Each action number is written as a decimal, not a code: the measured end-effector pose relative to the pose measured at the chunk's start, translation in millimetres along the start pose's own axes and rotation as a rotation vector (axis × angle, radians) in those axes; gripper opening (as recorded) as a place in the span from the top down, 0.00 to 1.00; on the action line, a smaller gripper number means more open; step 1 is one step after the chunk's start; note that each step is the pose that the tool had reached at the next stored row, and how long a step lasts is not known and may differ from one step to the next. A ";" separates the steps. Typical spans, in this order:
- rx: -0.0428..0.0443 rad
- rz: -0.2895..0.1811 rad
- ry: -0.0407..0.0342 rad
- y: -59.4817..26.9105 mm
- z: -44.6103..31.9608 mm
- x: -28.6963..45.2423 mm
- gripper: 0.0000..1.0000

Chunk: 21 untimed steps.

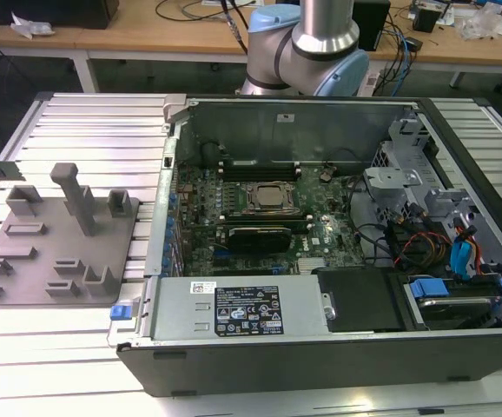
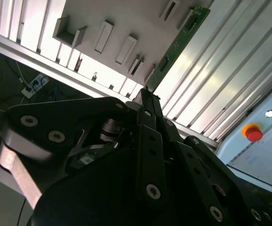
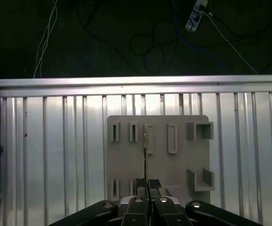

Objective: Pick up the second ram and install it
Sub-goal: 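Pick up the second ram and move it above second insertion slot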

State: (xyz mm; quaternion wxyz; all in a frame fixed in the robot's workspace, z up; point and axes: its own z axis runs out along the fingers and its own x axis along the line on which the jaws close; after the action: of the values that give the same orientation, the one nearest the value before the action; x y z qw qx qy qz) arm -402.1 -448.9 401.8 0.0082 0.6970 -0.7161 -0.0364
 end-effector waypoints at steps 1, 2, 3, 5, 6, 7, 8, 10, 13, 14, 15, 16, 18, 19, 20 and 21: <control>0.0000 0.000 0.0000 0.1 -1.9 -0.2 0.91; 0.0001 0.000 0.0000 0.2 -3.5 -0.3 0.91; 0.0000 0.000 0.0000 0.4 -6.5 -0.6 0.91; 0.0001 0.000 -0.0001 0.6 -9.0 -0.8 0.91; 0.0001 0.000 -0.0001 0.7 -9.9 -0.9 0.91; 0.0002 0.000 -0.0002 0.6 -10.0 -0.9 0.91; 0.0000 0.000 0.0000 0.7 -10.2 -0.9 0.91; -0.0002 0.000 0.0002 -0.5 -10.5 -1.0 0.91; 0.0000 0.000 0.0000 -4.3 -10.6 -1.1 0.91; 0.0001 0.000 0.0000 -5.6 -10.6 -1.1 0.91; 0.0001 0.000 -0.0001 -8.3 -10.7 -1.2 0.91; 0.0001 0.000 0.0000 -9.9 -10.9 -1.2 0.91; 0.0001 0.000 -0.0001 -13.8 -11.1 -1.3 0.91; 0.0000 0.000 0.0000 -18.1 -11.4 -1.4 0.91; 0.0000 0.000 0.0000 -22.6 -11.7 -1.6 0.91; 0.0001 0.000 -0.0001 -26.4 -11.9 -1.7 0.91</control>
State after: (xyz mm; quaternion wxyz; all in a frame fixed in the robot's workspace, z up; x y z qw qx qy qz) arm -375.0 -448.4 412.0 0.0081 0.6970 -0.7161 -0.0364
